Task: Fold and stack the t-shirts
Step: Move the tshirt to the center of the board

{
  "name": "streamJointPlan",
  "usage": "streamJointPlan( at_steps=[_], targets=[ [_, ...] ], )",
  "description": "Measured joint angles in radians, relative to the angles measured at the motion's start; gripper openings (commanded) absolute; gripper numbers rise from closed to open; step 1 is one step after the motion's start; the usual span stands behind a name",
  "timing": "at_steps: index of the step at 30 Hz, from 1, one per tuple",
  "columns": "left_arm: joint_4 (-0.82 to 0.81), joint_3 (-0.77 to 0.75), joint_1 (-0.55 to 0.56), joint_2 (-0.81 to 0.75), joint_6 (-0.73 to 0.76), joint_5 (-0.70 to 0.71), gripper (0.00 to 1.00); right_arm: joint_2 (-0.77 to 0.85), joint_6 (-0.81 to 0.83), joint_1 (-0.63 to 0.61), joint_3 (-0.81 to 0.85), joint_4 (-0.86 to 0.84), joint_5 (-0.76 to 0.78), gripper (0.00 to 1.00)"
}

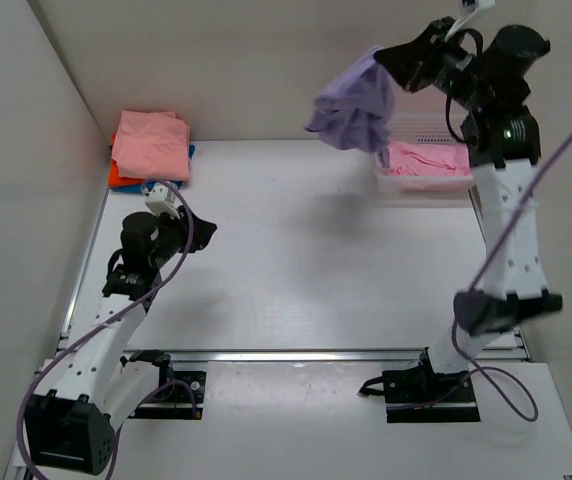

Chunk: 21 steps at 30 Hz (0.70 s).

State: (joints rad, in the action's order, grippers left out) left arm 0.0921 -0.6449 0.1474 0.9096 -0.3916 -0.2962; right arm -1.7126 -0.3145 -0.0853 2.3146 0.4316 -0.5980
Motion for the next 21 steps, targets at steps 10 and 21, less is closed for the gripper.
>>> streamJointPlan(
  at_steps=[10, 21],
  targets=[
    [0.190, -0.409, -0.003, -0.066, 0.096, 0.105, 0.46, 0.426, 0.056, -0.166, -0.388, -0.121, 0.080, 0.00],
    [0.262, -0.327, -0.031, -0.110, 0.090, 0.275, 0.40, -0.475, 0.028, -0.376, 0.010, 0.027, 0.127, 0.29]
  ],
)
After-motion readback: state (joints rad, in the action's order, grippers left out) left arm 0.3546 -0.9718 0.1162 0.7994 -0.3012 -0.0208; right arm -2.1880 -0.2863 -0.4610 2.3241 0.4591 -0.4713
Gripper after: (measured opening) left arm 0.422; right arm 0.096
